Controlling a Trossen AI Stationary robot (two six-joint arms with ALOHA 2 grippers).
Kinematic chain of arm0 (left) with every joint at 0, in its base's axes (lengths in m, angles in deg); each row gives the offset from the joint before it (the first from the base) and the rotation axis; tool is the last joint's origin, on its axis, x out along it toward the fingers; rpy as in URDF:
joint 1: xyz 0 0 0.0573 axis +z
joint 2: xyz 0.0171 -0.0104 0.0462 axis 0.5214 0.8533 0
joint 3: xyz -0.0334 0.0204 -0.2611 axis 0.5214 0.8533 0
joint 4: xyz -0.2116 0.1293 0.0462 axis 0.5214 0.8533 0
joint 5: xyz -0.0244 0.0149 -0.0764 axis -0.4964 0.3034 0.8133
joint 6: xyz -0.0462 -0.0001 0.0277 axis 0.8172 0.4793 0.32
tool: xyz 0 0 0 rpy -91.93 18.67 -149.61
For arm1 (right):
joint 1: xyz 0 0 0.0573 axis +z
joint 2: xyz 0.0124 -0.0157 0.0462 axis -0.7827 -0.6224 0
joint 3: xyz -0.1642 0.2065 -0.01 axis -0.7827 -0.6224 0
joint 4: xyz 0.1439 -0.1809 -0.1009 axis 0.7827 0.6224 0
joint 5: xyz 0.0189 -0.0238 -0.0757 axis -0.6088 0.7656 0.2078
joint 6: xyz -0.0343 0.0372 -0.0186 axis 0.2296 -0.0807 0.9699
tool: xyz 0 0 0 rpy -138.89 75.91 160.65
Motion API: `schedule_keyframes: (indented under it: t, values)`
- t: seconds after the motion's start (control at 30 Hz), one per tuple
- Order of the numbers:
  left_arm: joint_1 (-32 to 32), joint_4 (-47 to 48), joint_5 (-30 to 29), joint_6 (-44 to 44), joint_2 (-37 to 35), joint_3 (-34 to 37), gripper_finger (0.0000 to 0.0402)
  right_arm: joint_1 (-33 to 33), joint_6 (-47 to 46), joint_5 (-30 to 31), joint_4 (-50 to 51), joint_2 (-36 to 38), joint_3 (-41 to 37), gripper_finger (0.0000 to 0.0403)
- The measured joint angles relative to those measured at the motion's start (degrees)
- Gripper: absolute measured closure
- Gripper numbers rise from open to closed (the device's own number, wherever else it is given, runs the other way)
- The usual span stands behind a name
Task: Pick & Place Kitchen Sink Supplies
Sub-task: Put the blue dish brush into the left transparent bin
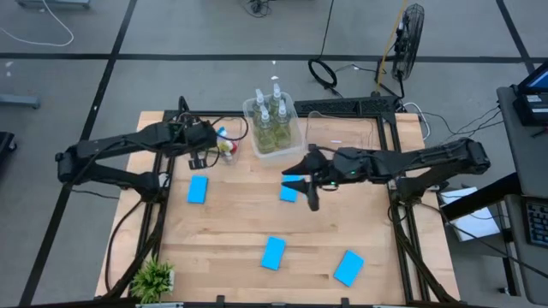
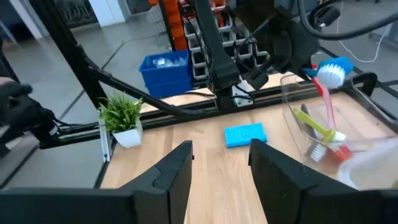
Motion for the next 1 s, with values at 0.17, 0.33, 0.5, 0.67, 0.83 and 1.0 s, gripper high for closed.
schedule_keyframes:
  t: [0.17,0.33,0.5,0.67,0.83,1.0]
  values:
    - [4.5,-0.1,0.0,-7.9,2.1,0.0,0.0386,0.0,-2.9,0.0,-7.7,7.4,-10.0,0.0255]
    - [8.5,-0.2,3.0,-14.0,4.5,0.0,0.0386,0.0,-5.3,-0.2,-19.9,15.3,-21.7,0.0253]
    - [11.2,-2.8,3.9,-17.3,7.1,0.0,0.0386,0.1,-4.4,-0.3,-34.7,22.2,-33.1,0.0256]
    - [13.3,-3.9,6.7,-18.2,8.0,0.0,0.0386,0.1,-3.8,-2.5,-38.7,28.5,-41.7,0.0253]
    - [15.0,-3.9,8.1,-20.8,8.3,0.0,0.0386,0.1,-3.4,-3.4,-39.0,33.6,-46.7,0.0255]
    - [16.5,-3.9,10.6,-22.7,8.3,0.0,0.0386,0.1,-1.8,-3.4,-37.8,36.6,-49.5,0.0255]
